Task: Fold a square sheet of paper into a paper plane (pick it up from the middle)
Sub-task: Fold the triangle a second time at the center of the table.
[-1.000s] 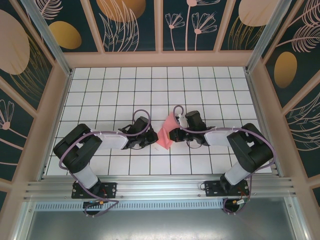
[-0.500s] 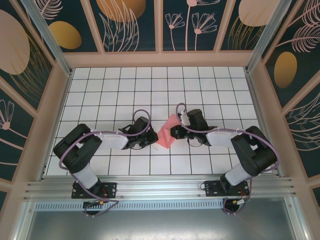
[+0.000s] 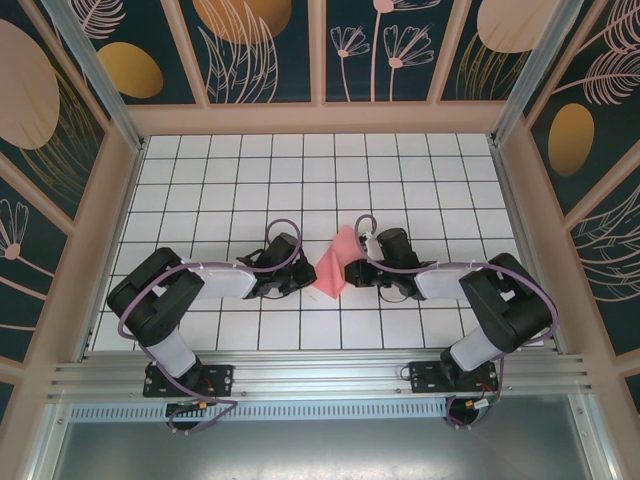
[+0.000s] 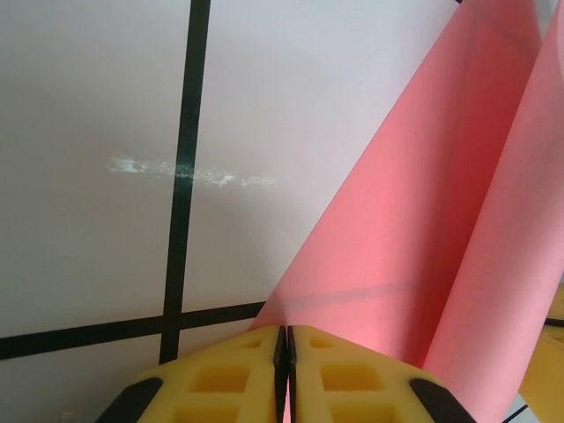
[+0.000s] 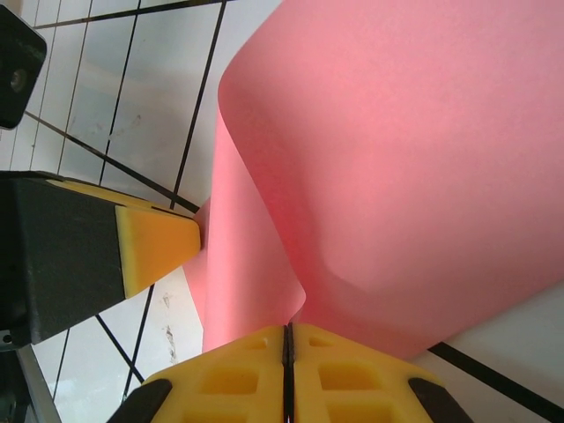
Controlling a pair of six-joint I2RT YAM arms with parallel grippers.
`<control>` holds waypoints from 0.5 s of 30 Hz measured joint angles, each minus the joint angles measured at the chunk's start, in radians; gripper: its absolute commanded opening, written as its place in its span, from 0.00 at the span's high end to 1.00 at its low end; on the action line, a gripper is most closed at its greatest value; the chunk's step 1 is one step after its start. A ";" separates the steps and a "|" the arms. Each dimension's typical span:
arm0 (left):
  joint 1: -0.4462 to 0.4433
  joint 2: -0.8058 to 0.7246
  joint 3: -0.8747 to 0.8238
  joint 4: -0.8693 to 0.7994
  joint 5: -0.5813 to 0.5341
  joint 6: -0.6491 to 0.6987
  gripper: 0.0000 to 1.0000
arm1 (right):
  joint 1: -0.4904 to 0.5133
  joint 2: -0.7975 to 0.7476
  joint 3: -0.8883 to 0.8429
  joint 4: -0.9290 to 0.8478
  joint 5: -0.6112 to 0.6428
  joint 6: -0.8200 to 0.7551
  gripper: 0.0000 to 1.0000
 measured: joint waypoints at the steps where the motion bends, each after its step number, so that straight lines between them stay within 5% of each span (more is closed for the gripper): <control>1: 0.000 0.000 0.000 0.000 0.000 0.000 0.85 | 0.000 0.000 0.000 0.005 0.000 0.002 0.90; 15: -0.005 -0.014 0.000 -0.020 -0.014 0.004 0.82 | -0.070 0.010 0.003 0.059 -0.081 0.008 0.88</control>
